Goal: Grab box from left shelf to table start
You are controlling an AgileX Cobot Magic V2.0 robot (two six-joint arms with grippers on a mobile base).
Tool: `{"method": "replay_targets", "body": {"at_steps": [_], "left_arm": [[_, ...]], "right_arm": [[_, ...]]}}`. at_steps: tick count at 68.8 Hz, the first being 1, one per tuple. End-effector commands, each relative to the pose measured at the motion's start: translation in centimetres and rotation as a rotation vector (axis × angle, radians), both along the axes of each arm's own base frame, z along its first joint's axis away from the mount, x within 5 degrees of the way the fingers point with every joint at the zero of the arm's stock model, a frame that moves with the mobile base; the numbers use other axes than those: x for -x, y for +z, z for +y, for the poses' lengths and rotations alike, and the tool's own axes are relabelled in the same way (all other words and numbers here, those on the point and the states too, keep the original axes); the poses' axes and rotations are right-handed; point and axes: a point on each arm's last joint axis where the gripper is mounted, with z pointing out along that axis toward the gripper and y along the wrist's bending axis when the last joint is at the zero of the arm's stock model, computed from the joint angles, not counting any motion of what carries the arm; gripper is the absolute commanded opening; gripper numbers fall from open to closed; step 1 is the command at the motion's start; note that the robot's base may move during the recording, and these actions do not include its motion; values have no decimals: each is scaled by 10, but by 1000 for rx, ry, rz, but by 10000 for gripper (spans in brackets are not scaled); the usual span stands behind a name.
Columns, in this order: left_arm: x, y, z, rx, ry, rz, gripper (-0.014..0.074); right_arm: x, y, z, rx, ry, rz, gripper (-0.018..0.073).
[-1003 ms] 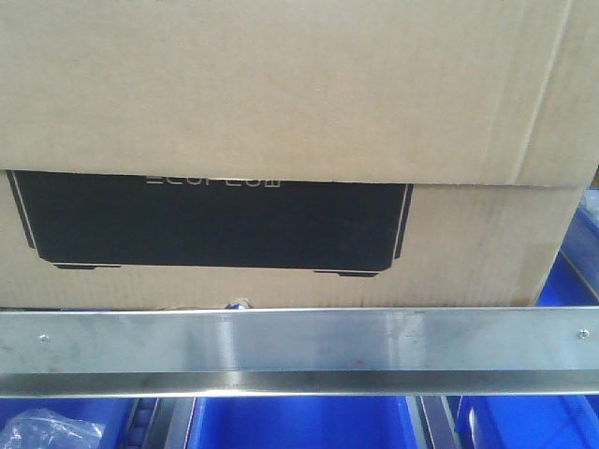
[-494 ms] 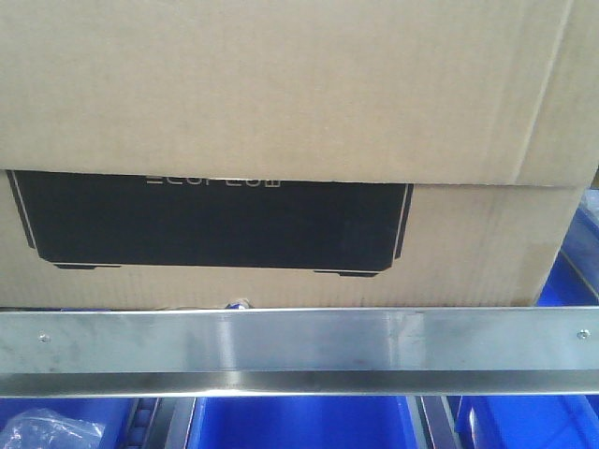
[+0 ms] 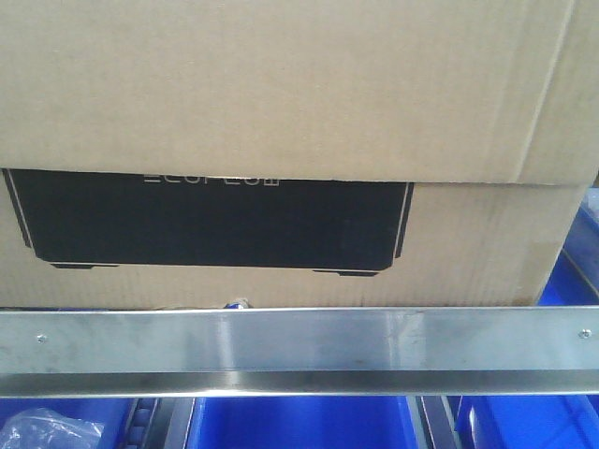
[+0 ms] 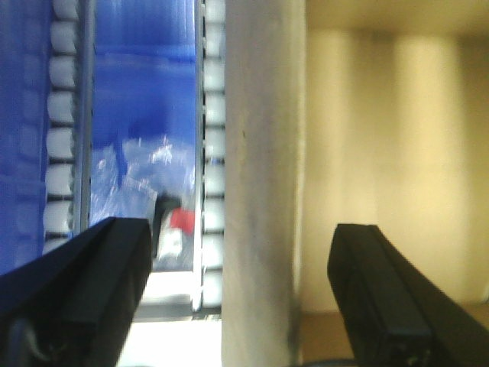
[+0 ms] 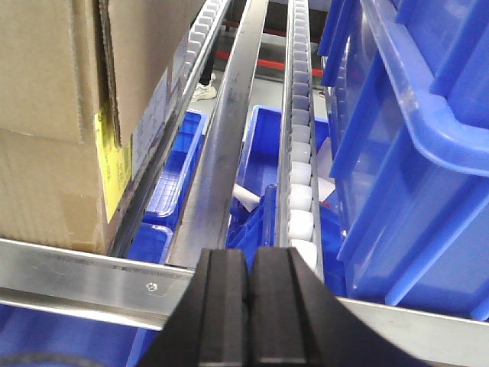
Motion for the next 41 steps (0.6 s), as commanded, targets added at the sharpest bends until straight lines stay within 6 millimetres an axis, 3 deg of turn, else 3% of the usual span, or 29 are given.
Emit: {"method": "replay_targets", "body": {"at_steps": [1, 24, 41], "left_arm": [[1, 19, -5, -17, -18, -83, 393], [-20, 1, -6, 12, 56, 116, 385], [-21, 0, -6, 17, 64, 114, 276]], "right_arm": [[0, 8, -1, 13, -8, -95, 57], [0, 12, -1, 10, -10, -146, 57], [1, 25, -1, -10, -13, -277, 57]]}}
